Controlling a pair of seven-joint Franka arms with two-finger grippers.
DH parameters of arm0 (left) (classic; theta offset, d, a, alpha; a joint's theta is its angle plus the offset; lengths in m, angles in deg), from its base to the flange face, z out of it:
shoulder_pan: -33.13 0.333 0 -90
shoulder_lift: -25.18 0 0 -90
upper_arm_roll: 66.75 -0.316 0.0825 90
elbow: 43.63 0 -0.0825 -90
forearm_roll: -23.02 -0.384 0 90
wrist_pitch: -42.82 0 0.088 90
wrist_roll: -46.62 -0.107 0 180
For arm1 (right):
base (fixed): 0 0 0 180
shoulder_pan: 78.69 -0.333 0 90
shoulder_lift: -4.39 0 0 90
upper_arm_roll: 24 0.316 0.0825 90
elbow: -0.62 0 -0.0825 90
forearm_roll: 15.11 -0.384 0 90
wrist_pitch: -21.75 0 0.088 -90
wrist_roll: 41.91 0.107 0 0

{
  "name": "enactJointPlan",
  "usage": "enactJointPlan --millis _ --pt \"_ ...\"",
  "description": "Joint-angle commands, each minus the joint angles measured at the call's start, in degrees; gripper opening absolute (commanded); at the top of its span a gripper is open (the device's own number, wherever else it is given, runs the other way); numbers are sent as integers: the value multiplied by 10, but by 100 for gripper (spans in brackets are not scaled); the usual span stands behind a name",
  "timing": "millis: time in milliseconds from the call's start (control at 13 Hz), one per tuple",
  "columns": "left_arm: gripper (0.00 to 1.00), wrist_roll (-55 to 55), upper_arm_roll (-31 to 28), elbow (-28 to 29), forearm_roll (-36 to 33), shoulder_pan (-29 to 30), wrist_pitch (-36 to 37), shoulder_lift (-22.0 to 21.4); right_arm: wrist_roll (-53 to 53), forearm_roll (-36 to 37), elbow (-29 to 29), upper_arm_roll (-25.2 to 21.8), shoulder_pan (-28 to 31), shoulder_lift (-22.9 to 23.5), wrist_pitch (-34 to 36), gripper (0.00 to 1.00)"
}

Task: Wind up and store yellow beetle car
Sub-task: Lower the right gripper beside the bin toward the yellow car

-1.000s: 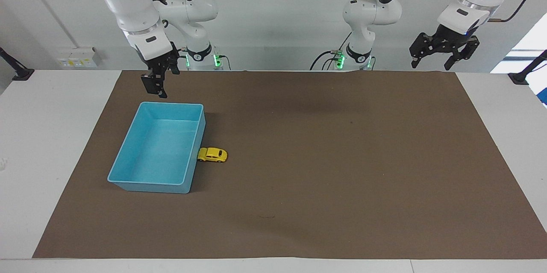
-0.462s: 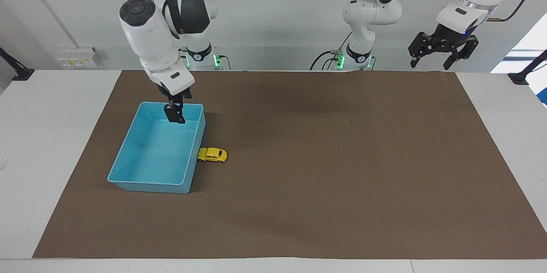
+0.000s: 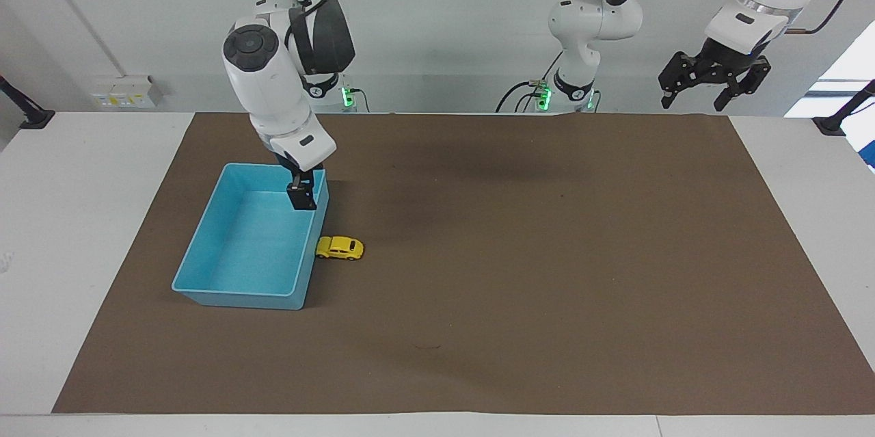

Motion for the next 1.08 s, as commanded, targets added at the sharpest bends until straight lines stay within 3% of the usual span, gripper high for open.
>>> enactJointPlan --millis 0,1000 --pt "100 -7 5 7 2 15 2 -9 -12 2 -32 1 2 3 -45 100" --pt "100 -7 6 15 10 29 10 -16 -6 3 -113 1 -9 56 -199 100"
